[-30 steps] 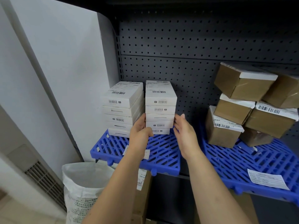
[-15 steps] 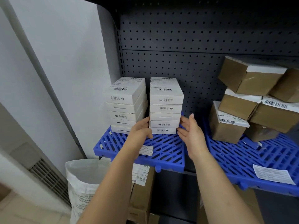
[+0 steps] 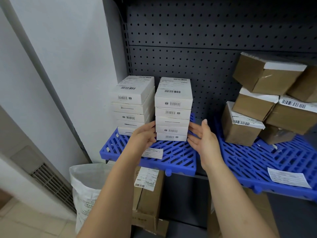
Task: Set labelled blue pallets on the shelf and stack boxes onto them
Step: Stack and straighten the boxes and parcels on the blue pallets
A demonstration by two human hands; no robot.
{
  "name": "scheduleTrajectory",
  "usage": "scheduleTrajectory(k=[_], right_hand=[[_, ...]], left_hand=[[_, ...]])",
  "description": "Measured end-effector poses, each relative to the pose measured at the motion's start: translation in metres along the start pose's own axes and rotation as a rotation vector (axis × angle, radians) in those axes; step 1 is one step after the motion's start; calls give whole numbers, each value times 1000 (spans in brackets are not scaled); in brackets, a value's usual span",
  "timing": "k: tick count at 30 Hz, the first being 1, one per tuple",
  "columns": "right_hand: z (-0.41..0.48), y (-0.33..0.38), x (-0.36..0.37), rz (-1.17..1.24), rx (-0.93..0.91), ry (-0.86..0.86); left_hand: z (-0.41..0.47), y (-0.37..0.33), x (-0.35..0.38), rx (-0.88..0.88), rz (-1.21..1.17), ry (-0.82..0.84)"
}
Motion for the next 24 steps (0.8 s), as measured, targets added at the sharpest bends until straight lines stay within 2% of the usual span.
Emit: scheduleTrajectory(k=[11, 16, 24], right_hand=[[-9, -2, 1, -14, -1, 13], [-11, -1, 7, -25, 1, 43], [-12, -2, 14, -52, -32, 60]], left_hand=[[-10, 3, -1, -76, 10, -78], [-18, -14, 8, -33, 97, -104], [-35, -16, 2, 20, 24, -116]])
Point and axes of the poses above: each hand's wrist, its own z-axis towards the middle knuckle, its own x-axis out of the palm, y = z × x, the point moved 4 cm from there along z, towards the middle knuckle, and after that the axes turned 1 degree about y, right-handed, at the moved point
